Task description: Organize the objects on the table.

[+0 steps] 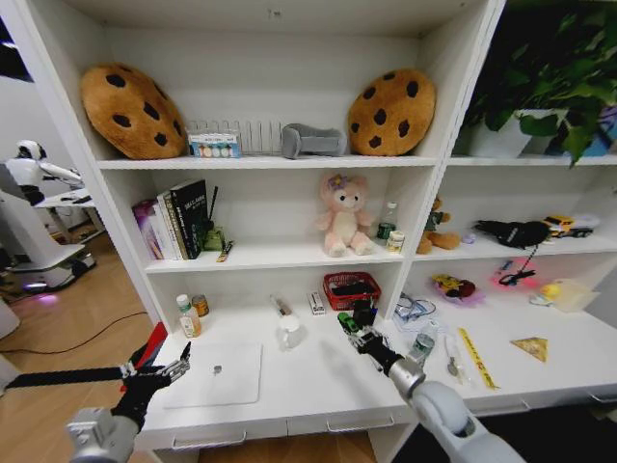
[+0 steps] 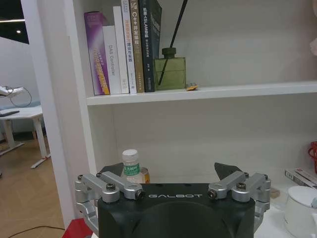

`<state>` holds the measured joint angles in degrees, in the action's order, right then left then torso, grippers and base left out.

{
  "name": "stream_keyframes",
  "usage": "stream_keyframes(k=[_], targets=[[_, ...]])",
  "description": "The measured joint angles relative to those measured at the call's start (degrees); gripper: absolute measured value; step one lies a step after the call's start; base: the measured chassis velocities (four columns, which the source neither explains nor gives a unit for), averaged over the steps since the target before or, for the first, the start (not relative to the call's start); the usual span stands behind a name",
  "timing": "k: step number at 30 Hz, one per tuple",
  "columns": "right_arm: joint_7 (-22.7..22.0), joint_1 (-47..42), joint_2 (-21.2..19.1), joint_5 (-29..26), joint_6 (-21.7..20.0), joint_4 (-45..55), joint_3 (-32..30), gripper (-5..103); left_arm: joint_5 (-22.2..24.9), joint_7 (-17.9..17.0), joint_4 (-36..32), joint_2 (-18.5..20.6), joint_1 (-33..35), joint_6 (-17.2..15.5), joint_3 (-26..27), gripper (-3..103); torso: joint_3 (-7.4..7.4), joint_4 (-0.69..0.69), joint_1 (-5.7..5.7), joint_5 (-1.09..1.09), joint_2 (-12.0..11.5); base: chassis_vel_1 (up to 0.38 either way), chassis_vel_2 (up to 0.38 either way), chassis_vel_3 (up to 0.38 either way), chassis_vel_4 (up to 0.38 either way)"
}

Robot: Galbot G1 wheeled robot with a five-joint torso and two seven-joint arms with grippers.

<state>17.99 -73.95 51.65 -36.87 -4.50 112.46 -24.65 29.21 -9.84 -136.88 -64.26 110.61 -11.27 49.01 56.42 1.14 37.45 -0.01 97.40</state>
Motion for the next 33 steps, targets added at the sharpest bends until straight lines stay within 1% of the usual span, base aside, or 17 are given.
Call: stream_keyframes(k=[1, 2, 5, 6, 8, 9, 10, 12, 13, 15, 17, 21, 26, 28, 29, 30, 33], targets=[[1.9, 1.8, -1.3, -1.9, -0.5, 0.4, -0.6, 36, 0.0, 0.0, 0.2, 0.2, -0.1, 0.0, 0.0, 100, 0.0, 0.01, 0.0, 0.01, 0.0, 0.0, 0.0, 0.0, 0.0], [1.9, 1.8, -1.3, -1.9, -0.5, 0.4, -0.6, 36, 0.0, 0.0, 0.2, 0.2, -0.1, 0.0, 0.0, 100, 0.0, 0.01, 0.0, 0.01, 0.0, 0.0, 0.0, 0.0, 0.0], [7.9, 10.5, -5.8, -9.7, -2.6, 0.2, 0.0, 36, 0.0, 0.0, 0.5, 0.1, 0.0, 0.1, 0.1, 100, 0.0, -0.03, 0.01, 0.0, 0.0, 0.0, 0.0, 0.0, 0.0], [7.9, 10.5, -5.8, -9.7, -2.6, 0.2, 0.0, 36, 0.0, 0.0, 0.5, 0.1, 0.0, 0.1, 0.1, 100, 0.0, -0.03, 0.01, 0.0, 0.0, 0.0, 0.0, 0.0, 0.0], [12.8, 17.2, -8.5, -14.8, -3.8, -2.3, 2.7, 36, -0.3, 0.0, 0.5, -0.3, 0.0, 0.1, -0.1, 100, 0.0, -0.01, 0.01, 0.01, 0.0, 0.0, 0.0, 0.0, 0.0], [14.5, 19.7, -9.2, -16.0, -4.0, -3.6, 4.1, 36, -0.5, 0.0, 0.6, -0.5, 0.0, 0.1, -0.2, 100, 0.0, -0.01, 0.01, 0.0, 0.0, 0.0, 0.0, 0.0, 0.0], [14.5, 19.7, -9.2, -16.0, -4.0, -3.6, 4.1, 36, -0.5, 0.0, 0.6, -0.5, 0.0, 0.1, -0.2, 100, 0.0, -0.01, 0.01, 0.0, 0.0, 0.0, 0.0, 0.0, 0.0], [18.6, 28.6, -10.1, -18.4, -4.6, -8.6, 9.4, 36, -1.0, 0.0, 0.6, -1.1, 0.2, 0.1, -0.5, 100, 0.0, -0.02, 0.01, 0.02, 0.0, 0.0, 0.0, 0.0, 0.0], [18.6, 28.6, -10.1, -18.4, -4.6, -8.6, 9.4, 36, -1.0, 0.0, 0.6, -1.1, 0.2, 0.1, -0.5, 100, 0.0, -0.02, 0.01, 0.02, 0.0, 0.0, 0.0, 0.0, 0.0], [18.8, 35.8, -8.8, -19.5, -5.1, -13.8, 14.5, 36, -1.4, 0.1, 0.7, -1.5, 0.4, 0.3, -0.5, 100, 0.0, -0.03, 0.01, 0.02, 0.0, 0.0, 0.0, 0.0, 0.0], [18.1, 39.7, -6.7, -19.9, -5.4, -17.9, 17.9, 36, -1.4, 0.0, 0.8, -1.7, 0.6, 0.4, -0.3, 100, 0.01, -0.03, 0.02, 0.0, 0.0, 0.0, 0.0, 0.0, 0.0], [16.8, 43.1, -3.8, -19.3, -5.8, -22.1, 20.8, 36, -1.5, 0.0, 0.7, -1.7, 0.9, 0.4, 0.1, 100, 0.01, -0.03, 0.02, 0.01, 0.0, 0.0, 0.0, 0.0, 0.0], [12.2, 47.7, 1.7, -16.4, -7.1, -27.2, 24.5, 36, -1.5, 0.0, 0.9, -1.7, 0.7, 0.5, 0.2, 100, 0.01, -0.02, 0.02, 0.01, 0.0, 0.0, 0.0, 0.0, 0.0], [11.8, 48.4, 2.4, -16.0, -7.3, -27.8, 25.1, 36, -1.5, 0.0, 0.9, -1.7, 0.6, 0.6, 0.1, 100, 0.01, -0.02, 0.02, 0.01, 0.0, 0.0, 0.0, 0.0, 0.0], [11.2, 50.0, 3.4, -15.2, -7.4, -28.9, 26.4, 36, -1.5, -0.1, 1.0, -1.7, 0.3, 0.6, 0.0, 100, 0.01, -0.01, 0.02, 0.02, 0.0, 0.0, 0.0, 0.0, 0.0], [9.0, 53.6, 5.6, -13.0, -8.3, -31.2, 28.7, 36, -1.4, -0.1, 1.1, -1.9, 0.1, 0.6, -0.1, 100, 0.01, -0.02, 0.02, 0.02, 0.0, 0.0, 0.0, 0.0, 0.0], [7.4, 56.5, 7.4, -11.3, -9.3, -33.1, 30.7, 36, -1.5, -0.1, 1.4, -2.1, 0.0, 0.7, -0.3, 100, 0.0, -0.01, 0.02, 0.02, 0.0, 0.0, 0.0, 0.0, 0.0]])
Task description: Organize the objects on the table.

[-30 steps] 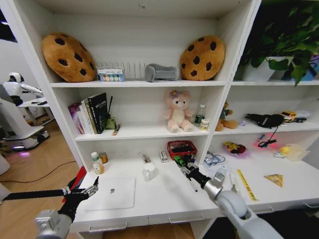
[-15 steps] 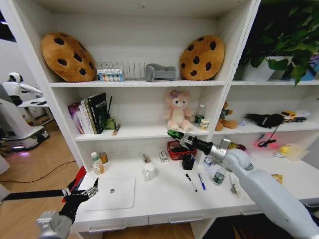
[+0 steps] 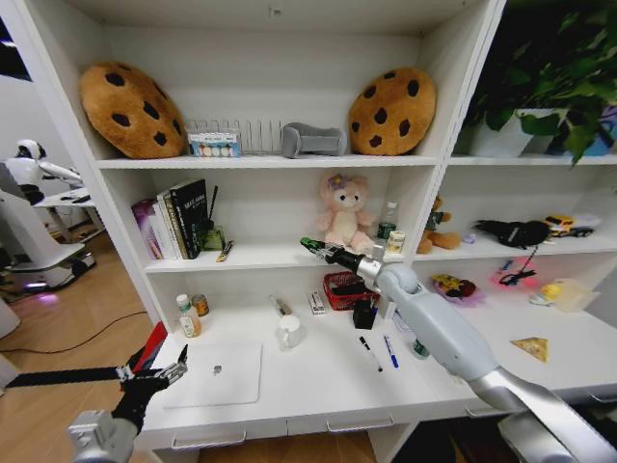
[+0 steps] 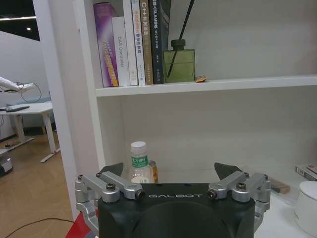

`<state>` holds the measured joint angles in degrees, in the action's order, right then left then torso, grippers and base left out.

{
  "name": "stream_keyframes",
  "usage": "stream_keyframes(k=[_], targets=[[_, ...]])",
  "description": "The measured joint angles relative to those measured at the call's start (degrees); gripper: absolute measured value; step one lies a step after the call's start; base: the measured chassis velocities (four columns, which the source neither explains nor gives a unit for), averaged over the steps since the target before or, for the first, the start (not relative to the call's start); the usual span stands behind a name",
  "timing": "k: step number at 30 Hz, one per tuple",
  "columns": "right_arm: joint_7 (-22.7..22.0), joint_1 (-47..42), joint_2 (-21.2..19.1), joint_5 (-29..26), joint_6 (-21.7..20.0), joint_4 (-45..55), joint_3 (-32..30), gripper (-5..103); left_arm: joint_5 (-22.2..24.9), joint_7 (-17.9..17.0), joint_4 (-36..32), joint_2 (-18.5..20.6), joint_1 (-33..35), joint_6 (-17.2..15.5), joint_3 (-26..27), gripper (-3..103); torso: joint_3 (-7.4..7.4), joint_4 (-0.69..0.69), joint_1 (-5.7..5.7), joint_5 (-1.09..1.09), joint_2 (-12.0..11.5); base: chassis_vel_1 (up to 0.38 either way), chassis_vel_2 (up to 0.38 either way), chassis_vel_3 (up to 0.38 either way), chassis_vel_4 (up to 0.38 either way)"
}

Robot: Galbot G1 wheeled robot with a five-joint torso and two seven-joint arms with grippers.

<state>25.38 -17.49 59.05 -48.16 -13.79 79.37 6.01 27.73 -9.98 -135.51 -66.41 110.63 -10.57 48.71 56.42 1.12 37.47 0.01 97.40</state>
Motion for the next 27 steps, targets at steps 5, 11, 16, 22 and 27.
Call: stream_keyframes(k=[5, 11, 16, 22, 27], targets=[[0.0, 3.5, 2.3, 1.6, -1.4, -3.1, 2.6, 36, 0.2, 0.0, 0.2, 0.0, -0.4, 0.0, 0.0, 100, 0.0, -0.01, -0.01, 0.01, 0.0, 0.0, 0.0, 0.0, 0.0], [1.9, 7.6, 6.5, 4.0, -1.1, -9.6, 6.6, 36, 0.5, -0.1, 0.5, 0.1, -1.0, 0.1, 0.2, 100, 0.0, -0.01, -0.01, 0.0, 0.0, 0.0, 0.0, 0.0, 0.0], [3.1, 10.2, 9.5, 6.2, -0.2, -15.1, 9.3, 36, 0.6, -0.2, 0.5, -0.1, -1.1, 0.3, 0.2, 100, 0.0, -0.01, -0.01, 0.0, 0.0, 0.0, 0.0, 0.0, 0.0], [2.7, 12.3, 10.8, 6.7, -1.7, -18.0, 10.9, 36, 0.4, -0.1, 0.9, -0.9, -1.6, 0.7, -0.4, 100, 0.0, 0.01, -0.01, 0.0, 0.0, 0.0, 0.0, 0.0, 0.0], [2.7, 13.9, 11.9, 6.9, -1.9, -20.3, 12.2, 36, -0.1, -0.1, 1.1, -1.5, -1.9, 0.7, -0.9, 100, -0.01, 0.0, -0.01, -0.01, 0.0, 0.0, 0.0, 0.0, 0.0]])
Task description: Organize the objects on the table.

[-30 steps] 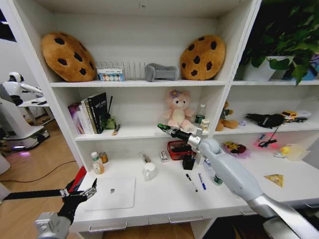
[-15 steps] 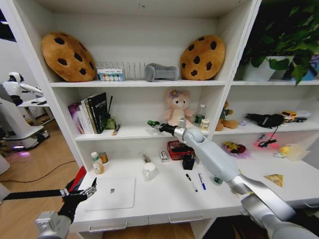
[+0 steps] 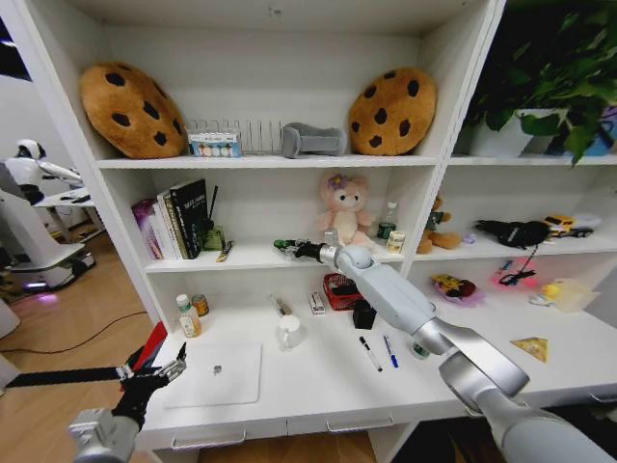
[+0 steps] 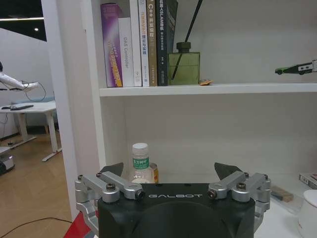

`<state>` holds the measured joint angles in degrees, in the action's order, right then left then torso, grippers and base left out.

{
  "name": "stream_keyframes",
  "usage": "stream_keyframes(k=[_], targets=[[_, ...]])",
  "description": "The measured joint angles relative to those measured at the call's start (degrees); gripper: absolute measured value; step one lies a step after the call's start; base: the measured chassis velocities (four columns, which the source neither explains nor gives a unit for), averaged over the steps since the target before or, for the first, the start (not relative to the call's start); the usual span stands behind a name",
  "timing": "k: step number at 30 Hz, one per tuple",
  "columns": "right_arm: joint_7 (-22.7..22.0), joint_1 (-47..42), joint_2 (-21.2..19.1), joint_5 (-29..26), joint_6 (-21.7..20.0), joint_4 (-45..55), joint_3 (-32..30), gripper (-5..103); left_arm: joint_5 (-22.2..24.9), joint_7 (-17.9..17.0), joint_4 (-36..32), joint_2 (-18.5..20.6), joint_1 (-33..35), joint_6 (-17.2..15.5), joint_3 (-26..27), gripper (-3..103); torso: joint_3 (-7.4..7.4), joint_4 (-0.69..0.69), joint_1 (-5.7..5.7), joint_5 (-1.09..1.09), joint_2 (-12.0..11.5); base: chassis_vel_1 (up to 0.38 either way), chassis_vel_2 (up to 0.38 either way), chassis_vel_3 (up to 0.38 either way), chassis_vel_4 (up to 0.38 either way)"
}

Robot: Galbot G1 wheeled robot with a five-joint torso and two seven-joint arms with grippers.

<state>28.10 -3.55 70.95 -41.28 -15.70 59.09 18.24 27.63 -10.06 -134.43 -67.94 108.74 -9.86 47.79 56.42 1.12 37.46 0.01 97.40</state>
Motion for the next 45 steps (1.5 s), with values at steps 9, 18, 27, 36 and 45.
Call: stream_keyframes(k=[9, 18, 27, 36, 45], targets=[[0.1, 0.6, 0.7, -0.8, -0.1, -0.4, 1.2, 36, 0.6, 0.0, 0.5, 0.2, -0.7, 0.1, 0.5, 100, 0.0, 0.0, 0.0, 0.0, 0.0, 0.0, 0.0, 0.0, 0.0], [-1.7, 0.4, 1.8, 0.5, 0.1, -2.3, 1.6, 36, 0.8, 0.0, 0.9, 0.6, -1.0, 0.1, 0.4, 100, 0.0, 0.0, 0.0, 0.0, 0.0, 0.0, 0.0, 0.0, 0.0], [-1.9, 0.8, 2.2, 1.7, 0.3, -3.2, 2.1, 36, 1.3, 0.0, 1.7, 1.2, -1.8, 0.1, 0.4, 100, 0.0, 0.0, 0.0, 0.0, 0.0, 0.0, 0.0, 0.0, 0.0], [-2.3, 0.7, 2.4, 1.3, 2.0, -3.9, 2.5, 65, 1.8, 0.0, 2.6, 1.7, -2.2, 0.2, 1.0, 100, 0.0, 0.01, 0.0, 0.0, 0.0, 0.0, 0.0, 0.0, 0.0], [-9.5, -0.6, -1.0, -4.1, 4.4, 5.3, 0.2, 99, 1.8, 0.0, 2.5, 1.8, -2.0, 0.2, 1.1, 99, 0.01, -0.01, 0.0, -0.01, 0.0, 0.0, 0.0, 0.0, 0.0]])
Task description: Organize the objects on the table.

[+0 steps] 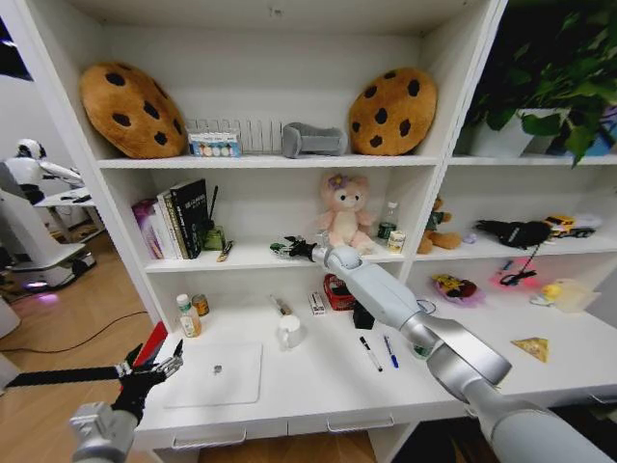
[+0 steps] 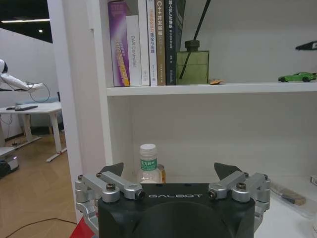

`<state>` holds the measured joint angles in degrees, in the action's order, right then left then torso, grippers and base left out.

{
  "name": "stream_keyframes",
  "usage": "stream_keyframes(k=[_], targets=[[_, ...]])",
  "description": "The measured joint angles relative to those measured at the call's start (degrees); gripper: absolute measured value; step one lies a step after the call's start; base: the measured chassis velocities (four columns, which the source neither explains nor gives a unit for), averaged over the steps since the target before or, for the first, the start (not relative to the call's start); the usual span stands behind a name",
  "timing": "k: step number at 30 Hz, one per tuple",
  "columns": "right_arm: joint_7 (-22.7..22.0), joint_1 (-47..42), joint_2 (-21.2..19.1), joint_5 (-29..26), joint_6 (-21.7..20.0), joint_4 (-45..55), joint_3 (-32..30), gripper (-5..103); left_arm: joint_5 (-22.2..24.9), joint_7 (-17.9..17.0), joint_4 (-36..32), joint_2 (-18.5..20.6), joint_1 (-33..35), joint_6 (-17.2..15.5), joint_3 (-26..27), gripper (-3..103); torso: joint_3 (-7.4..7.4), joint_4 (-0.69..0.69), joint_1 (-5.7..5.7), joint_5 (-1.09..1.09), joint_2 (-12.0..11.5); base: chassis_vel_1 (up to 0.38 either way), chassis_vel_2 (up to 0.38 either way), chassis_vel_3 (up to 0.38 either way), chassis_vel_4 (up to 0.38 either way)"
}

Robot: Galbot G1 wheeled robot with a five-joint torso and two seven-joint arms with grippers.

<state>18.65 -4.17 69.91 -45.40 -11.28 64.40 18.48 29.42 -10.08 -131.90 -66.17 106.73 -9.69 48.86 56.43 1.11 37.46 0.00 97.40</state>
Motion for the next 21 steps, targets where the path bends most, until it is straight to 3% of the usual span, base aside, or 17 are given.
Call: stream_keyframes(k=[4, 6, 7, 10, 14, 15, 18, 20, 21], targets=[[-4.8, -1.5, -3.1, -3.0, -2.0, 7.7, -1.6, 100, 0.1, 0.0, 0.0, 0.2, -0.1, 0.0, 0.2, 100, -0.01, 0.0, 0.0, 0.0, 0.0, 0.0, 0.0, 0.0, 0.0], [-12.9, -5.2, -8.3, -4.7, -2.9, 17.6, -4.3, 100, 0.4, 0.0, -0.2, 0.4, -0.2, 0.0, 0.3, 100, -0.01, 0.01, -0.01, 0.0, 0.0, 0.0, 0.0, 0.0, 0.0], [-12.9, -5.2, -8.3, -4.7, -2.9, 17.6, -4.3, 100, 0.4, 0.0, -0.2, 0.4, -0.2, 0.0, 0.3, 100, -0.01, 0.01, -0.01, 0.0, 0.0, 0.0, 0.0, 0.0, 0.0], [-21.9, -13.2, -14.2, -3.1, -1.6, 29.5, -8.3, 100, 0.6, -0.1, -0.5, 0.7, -0.4, 0.0, 0.3, 100, -0.01, 0.02, 0.0, 0.01, 0.0, 0.0, 0.0, 0.0, 0.0], [-25.7, -20.5, -17.3, -2.6, -1.4, 36.2, -12.1, 100, 0.6, 0.0, -0.6, 0.9, -0.5, -0.1, 0.3, 100, -0.01, 0.0, 0.0, -0.04, 0.0, 0.0, 0.0, 0.0, 0.0], [-27.1, -25.6, -19.5, -2.0, -1.2, 40.1, -15.8, 100, 0.6, 0.0, -0.7, 1.0, -0.5, -0.1, 0.3, 100, 0.0, -0.02, 0.0, -0.04, 0.0, 0.0, 0.0, 0.0, 0.0], [-27.6, -30.1, -21.2, -1.4, -0.9, 42.9, -19.3, 100, 0.7, 0.0, -0.8, 1.2, -0.5, -0.1, 0.3, 100, -0.01, 0.0, -0.01, -0.01, 0.0, 0.0, 0.0, 0.0, 0.0], [-27.7, -40.0, -24.3, -0.4, -0.3, 48.0, -26.0, 100, 0.7, 0.0, -1.0, 1.4, -0.6, -0.1, 0.1, 100, -0.01, 0.03, -0.01, -0.02, 0.0, 0.0, 0.0, 0.0, 0.0], [-27.7, -40.0, -24.3, -0.4, -0.3, 48.0, -26.0, 100, 0.7, 0.0, -1.0, 1.4, -0.6, -0.1, 0.1, 100, -0.01, 0.03, -0.01, -0.02, 0.0, 0.0, 0.0, 0.0, 0.0]])
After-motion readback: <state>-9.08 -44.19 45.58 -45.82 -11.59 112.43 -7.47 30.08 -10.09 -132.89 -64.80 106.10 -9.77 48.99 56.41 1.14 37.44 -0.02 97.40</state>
